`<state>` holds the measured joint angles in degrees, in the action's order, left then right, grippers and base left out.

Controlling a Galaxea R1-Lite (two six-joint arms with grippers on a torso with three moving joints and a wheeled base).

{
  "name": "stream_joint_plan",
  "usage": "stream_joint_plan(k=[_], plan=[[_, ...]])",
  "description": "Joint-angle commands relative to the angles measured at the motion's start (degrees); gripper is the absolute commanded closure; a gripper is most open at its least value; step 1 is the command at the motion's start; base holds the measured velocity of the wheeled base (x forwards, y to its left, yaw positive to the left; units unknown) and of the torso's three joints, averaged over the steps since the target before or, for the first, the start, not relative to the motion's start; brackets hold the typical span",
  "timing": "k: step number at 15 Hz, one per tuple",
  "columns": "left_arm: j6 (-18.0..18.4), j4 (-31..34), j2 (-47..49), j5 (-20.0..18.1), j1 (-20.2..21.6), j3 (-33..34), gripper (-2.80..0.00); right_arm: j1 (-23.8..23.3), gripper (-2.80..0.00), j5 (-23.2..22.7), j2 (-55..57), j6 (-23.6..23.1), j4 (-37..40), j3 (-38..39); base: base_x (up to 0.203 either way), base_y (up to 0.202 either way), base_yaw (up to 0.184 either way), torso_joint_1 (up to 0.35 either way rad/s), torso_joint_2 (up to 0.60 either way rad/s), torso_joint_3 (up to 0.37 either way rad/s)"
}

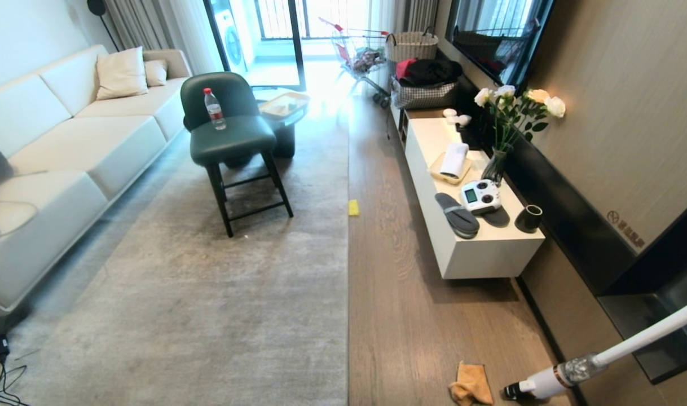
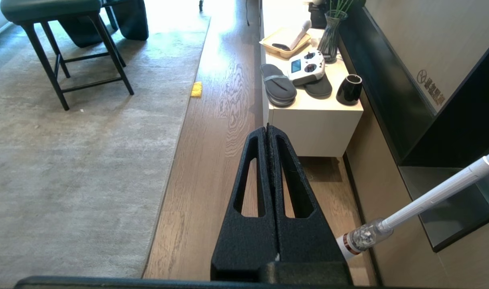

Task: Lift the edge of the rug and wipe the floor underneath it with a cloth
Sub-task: Lift up the carpet

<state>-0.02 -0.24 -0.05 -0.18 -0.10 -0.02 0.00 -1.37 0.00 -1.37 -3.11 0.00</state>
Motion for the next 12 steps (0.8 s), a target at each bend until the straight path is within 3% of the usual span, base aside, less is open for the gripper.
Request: stream_joint_plan(k=[1, 12], plan=[[0.02, -0.02, 0.05, 0.01, 0.01, 0.02, 0.00, 0.00, 0.00, -0.03, 0.00, -0.03, 0.01, 0.00, 0.000, 0.000, 0.000, -0.141, 0.33, 0.185], [-0.03, -0.02, 0.05, 0.01, 0.10, -0.04, 0.00, -0.02, 0.00, -0.03, 0.00, -0.03, 0.03, 0.00, 0.000, 0.000, 0.000, -0.139, 0.35, 0.206]])
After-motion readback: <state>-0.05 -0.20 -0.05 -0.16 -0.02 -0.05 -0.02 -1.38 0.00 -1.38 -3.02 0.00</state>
